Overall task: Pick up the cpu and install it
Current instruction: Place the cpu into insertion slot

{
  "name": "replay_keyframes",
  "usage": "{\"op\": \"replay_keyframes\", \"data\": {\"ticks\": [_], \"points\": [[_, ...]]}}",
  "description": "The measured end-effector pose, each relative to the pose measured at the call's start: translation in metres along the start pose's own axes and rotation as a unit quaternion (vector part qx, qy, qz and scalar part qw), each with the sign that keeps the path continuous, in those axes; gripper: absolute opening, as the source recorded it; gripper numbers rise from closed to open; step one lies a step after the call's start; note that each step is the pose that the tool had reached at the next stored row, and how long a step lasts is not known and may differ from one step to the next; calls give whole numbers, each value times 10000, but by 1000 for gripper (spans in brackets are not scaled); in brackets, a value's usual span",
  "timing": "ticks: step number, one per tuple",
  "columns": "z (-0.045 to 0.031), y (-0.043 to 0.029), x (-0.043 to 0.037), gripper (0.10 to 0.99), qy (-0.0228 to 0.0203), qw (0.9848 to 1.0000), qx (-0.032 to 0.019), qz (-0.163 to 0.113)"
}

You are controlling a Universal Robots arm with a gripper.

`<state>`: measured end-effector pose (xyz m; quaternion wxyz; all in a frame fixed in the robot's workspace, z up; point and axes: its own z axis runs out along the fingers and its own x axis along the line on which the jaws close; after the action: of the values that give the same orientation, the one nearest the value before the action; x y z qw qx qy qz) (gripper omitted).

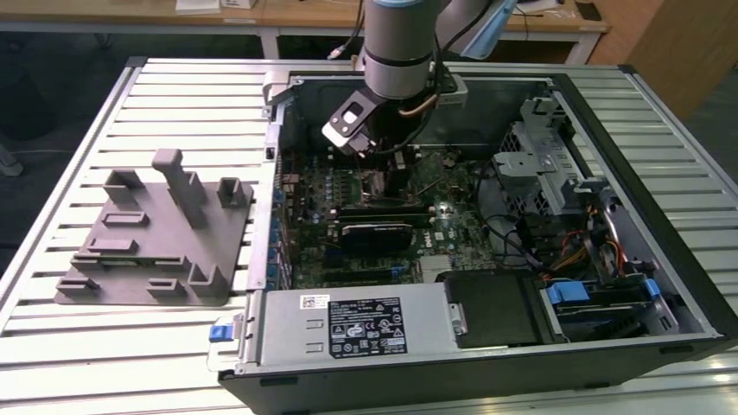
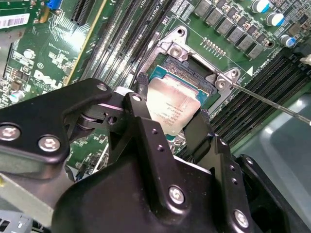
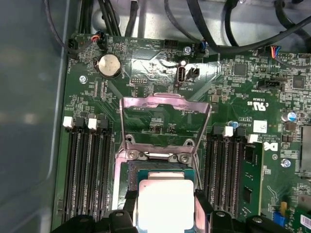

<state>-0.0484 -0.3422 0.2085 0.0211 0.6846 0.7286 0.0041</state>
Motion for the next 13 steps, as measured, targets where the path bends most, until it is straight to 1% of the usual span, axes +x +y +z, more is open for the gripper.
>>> {"op": "replay_keyframes", "data": {"ticks": [13], "points": [[103, -16, 34, 541, -11, 9995, 8, 304]]}}
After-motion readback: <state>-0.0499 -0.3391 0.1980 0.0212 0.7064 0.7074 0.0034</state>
